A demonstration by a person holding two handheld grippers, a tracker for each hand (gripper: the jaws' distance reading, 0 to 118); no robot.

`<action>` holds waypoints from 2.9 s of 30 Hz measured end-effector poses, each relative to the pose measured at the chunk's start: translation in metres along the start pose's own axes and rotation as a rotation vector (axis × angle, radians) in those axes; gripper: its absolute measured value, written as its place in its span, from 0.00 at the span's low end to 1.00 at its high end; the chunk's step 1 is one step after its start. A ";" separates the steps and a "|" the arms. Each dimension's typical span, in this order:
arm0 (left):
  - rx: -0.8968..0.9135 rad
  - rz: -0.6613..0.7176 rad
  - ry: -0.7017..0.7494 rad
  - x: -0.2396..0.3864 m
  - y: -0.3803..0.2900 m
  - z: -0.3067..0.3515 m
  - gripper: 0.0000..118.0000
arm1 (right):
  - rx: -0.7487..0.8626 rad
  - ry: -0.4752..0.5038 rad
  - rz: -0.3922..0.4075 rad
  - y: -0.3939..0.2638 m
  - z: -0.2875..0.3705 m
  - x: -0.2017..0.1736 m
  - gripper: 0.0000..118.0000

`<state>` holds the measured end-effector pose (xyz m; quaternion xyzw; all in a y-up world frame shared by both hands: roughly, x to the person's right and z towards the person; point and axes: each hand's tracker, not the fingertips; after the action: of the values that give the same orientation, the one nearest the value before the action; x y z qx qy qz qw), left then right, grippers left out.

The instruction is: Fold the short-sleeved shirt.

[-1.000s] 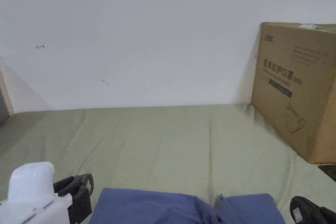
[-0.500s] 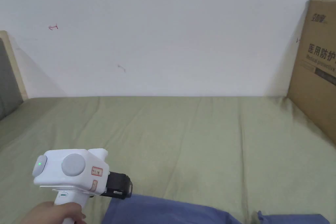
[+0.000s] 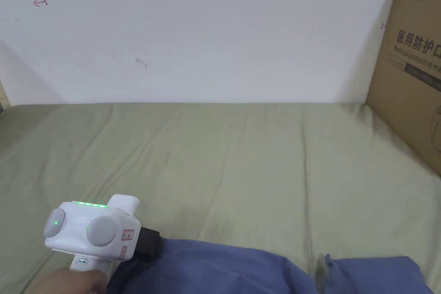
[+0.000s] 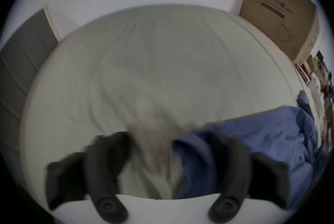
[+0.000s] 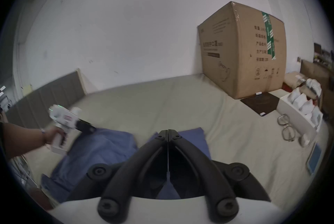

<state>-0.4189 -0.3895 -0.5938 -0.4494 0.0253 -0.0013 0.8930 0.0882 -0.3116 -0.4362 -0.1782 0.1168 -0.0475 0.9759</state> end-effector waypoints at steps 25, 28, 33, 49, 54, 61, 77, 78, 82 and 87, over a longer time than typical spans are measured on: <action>0.240 0.018 -0.091 0.022 -0.041 0.154 0.01 | -0.803 -0.072 -0.050 0.003 -0.211 0.085 0.99; 0.207 0.025 -0.066 0.001 -0.051 0.134 0.01 | -0.879 -0.064 -0.006 -0.003 -0.221 0.077 0.95; 0.165 0.051 -0.042 0.010 -0.070 0.128 0.01 | -0.837 -0.065 0.098 0.008 -0.206 0.065 0.36; 0.451 0.068 -0.057 0.019 -0.048 0.321 0.01 | -0.326 0.211 -0.057 0.144 -0.015 0.071 0.00; 0.571 0.058 -0.062 0.016 -0.016 0.390 0.01 | -0.192 0.203 -0.052 0.207 0.031 0.069 0.00; 0.663 0.050 -0.041 0.004 0.034 0.432 0.01 | -0.039 0.178 -0.057 0.297 0.056 0.062 0.00; 0.704 0.180 -0.035 -0.006 0.173 0.405 0.01 | 0.120 0.049 0.035 0.469 -0.023 0.036 0.00; 0.710 0.182 -0.029 -0.006 0.187 0.401 0.01 | 0.141 0.036 0.049 0.482 -0.030 0.033 0.00; 0.748 0.215 -0.017 -0.009 0.237 0.388 0.01 | 0.196 0.007 0.076 0.530 -0.057 0.025 0.00; 0.805 0.272 -0.014 -0.014 0.294 0.370 0.01 | 0.267 -0.035 0.133 0.576 -0.081 0.012 0.00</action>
<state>-0.4214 0.0833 -0.6094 -0.0573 0.0760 0.1098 0.9894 0.1097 0.1958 -0.7192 -0.0395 0.1039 0.0051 0.9938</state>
